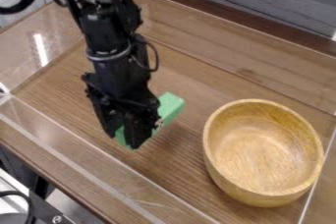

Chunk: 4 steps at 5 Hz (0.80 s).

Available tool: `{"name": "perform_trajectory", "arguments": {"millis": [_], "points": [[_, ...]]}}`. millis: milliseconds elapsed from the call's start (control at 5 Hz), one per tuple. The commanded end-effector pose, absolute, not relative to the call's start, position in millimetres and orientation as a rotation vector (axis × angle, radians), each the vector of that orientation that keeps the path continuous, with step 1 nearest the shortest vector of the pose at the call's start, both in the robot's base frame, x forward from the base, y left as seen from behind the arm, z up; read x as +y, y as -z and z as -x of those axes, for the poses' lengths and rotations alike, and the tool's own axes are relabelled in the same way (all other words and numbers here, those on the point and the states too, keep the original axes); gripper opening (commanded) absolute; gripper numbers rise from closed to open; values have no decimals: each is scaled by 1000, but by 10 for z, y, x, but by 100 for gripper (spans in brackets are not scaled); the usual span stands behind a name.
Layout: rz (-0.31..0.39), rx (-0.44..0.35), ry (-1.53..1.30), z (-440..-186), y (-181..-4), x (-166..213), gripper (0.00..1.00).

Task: Put the green block in the brown bowl

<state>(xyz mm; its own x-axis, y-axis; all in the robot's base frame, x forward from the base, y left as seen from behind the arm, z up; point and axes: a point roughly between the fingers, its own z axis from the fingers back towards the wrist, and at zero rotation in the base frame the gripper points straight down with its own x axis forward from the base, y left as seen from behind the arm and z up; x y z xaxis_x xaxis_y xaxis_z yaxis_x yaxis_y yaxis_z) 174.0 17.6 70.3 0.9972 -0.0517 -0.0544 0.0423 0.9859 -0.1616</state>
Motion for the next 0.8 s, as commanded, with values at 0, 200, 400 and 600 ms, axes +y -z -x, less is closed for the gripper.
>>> {"name": "perform_trajectory", "arguments": {"millis": [0,200,400,600], "points": [[155,0,30,-1838,-903,210,0],[162,-2,23,-1839,-973,190,0],[168,-5,18,-1842,-1016,167,0],[171,-8,17,-1845,-1034,146,0]]}}
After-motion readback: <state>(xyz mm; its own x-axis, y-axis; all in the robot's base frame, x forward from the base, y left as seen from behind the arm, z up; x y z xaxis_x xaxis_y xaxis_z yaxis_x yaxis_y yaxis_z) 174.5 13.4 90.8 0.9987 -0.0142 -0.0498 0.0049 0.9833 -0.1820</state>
